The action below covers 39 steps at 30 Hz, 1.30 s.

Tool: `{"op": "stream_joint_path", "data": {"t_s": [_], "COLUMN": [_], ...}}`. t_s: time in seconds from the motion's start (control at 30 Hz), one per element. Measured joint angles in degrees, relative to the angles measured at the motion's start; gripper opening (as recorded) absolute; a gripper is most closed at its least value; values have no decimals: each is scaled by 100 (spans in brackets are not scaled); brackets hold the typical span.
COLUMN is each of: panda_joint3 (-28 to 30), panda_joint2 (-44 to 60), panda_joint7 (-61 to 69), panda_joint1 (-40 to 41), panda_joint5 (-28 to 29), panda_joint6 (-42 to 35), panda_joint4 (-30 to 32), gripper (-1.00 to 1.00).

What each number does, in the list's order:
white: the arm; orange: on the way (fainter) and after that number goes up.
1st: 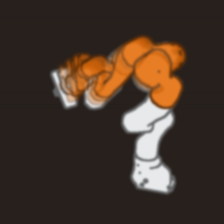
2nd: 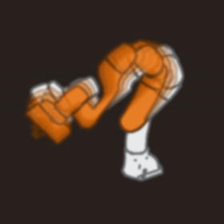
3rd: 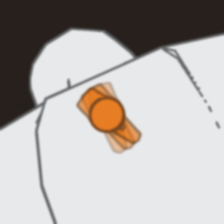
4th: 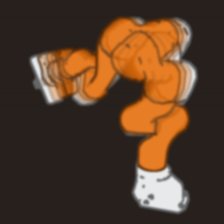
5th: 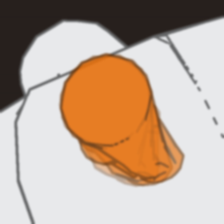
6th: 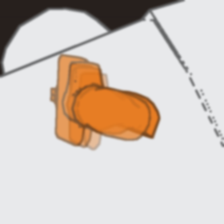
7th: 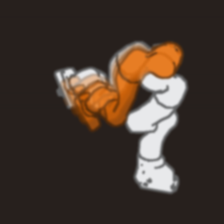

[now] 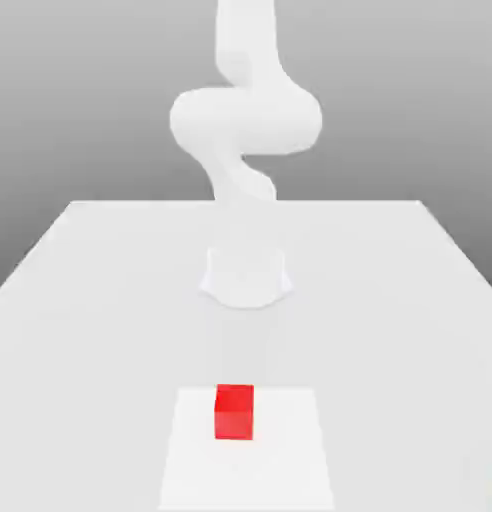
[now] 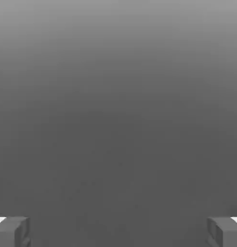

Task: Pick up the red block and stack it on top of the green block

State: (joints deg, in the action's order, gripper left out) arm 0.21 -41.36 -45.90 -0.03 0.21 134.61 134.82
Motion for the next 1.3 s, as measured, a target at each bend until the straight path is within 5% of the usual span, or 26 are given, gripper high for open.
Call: {"op": "stream_joint_path", "data": {"t_s": [0.6, 0.83, 0.87, 1.1, 1.3], "panda_joint3": [132, 66, 51, 40, 56], "panda_joint2": [3850, 5304, 5441, 5440, 4331], "panda_joint7": [70, 158, 167, 150, 91], "panda_joint1": [77, 119, 132, 146, 151], "panda_joint5": [-2, -120, -130, -110, -27], "panda_joint6": [2424, 3623, 3740, 3740, 2790], "panda_joint4": [2481, 2433, 2414, 2414, 2574], "gripper": [0, 0, -100, -100, -100]}}
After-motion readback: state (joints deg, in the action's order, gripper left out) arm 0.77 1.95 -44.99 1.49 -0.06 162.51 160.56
